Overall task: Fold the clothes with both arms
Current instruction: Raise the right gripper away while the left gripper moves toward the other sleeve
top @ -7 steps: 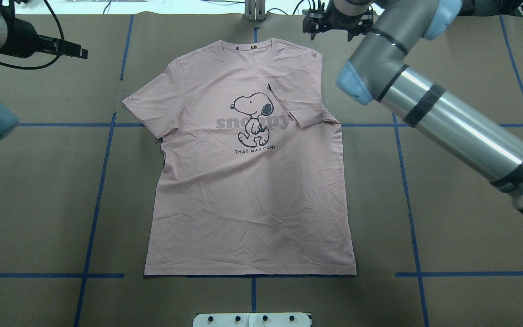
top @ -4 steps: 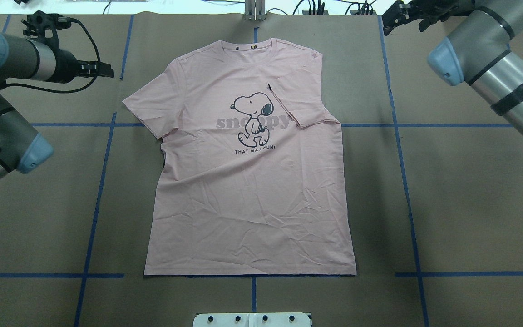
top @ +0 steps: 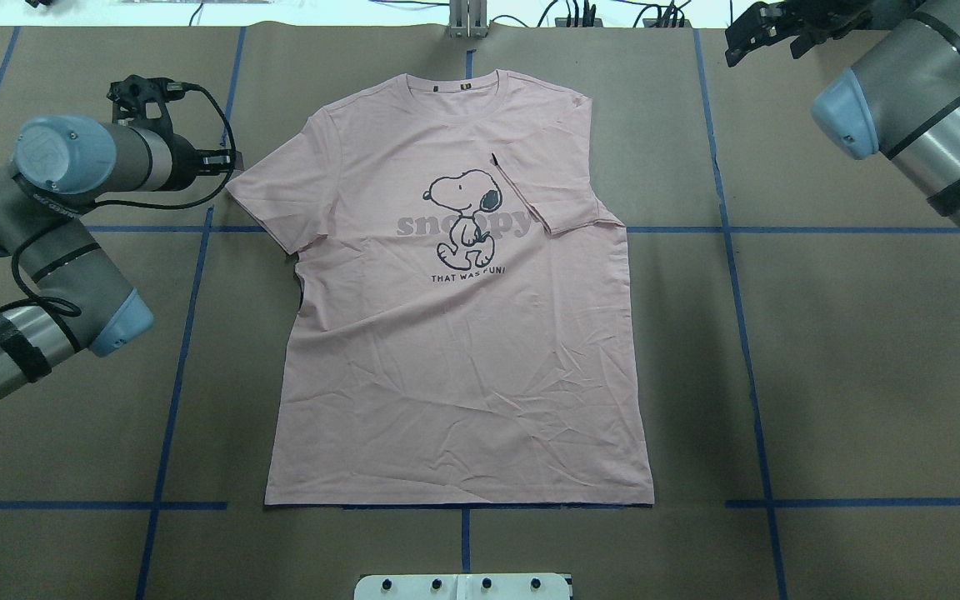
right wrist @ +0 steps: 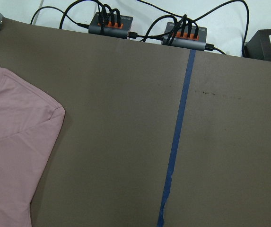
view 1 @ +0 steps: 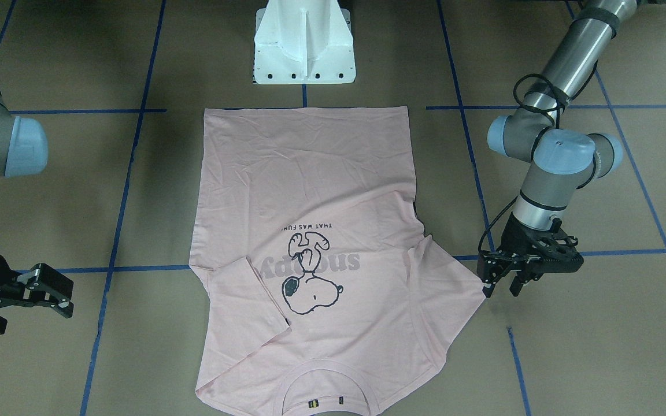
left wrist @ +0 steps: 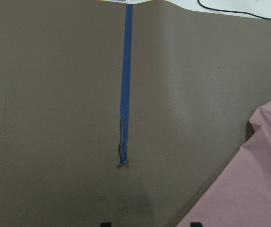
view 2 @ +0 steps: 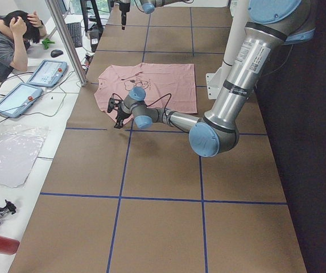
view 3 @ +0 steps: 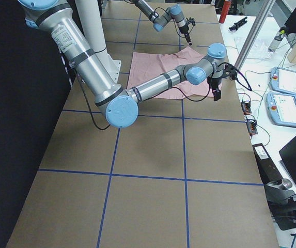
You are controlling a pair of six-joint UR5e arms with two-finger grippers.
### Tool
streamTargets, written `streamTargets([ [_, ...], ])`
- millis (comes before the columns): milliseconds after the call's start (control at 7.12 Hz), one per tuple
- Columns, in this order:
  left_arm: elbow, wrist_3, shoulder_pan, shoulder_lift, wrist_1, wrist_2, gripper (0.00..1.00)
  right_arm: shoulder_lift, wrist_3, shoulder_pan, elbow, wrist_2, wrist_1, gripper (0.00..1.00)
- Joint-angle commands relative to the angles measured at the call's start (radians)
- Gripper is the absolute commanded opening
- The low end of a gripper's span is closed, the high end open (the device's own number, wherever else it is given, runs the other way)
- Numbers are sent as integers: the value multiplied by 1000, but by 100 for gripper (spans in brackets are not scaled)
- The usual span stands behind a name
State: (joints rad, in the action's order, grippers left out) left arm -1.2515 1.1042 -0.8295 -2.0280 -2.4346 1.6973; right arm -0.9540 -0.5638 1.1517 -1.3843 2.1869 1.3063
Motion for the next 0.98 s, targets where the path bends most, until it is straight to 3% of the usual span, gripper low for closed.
streamTargets([
  [0, 17, 2, 16, -6, -1, -11, 60, -9, -1, 0, -13, -3, 1, 100],
  [281, 18, -4, 20, -6, 0, -10, 52, -17, 1, 0, -13, -3, 1, 100],
  [561, 18, -10, 27, -5, 0, -10, 51, -20, 1, 0, -13, -3, 1, 100],
  [702, 17, -12, 30, -5, 0, -10, 41, -20, 1, 0, -13, -3, 1, 100],
  [842, 18, -12, 38, -3, -1, -11, 13, -23, -2, 0, -13, -3, 1, 100],
])
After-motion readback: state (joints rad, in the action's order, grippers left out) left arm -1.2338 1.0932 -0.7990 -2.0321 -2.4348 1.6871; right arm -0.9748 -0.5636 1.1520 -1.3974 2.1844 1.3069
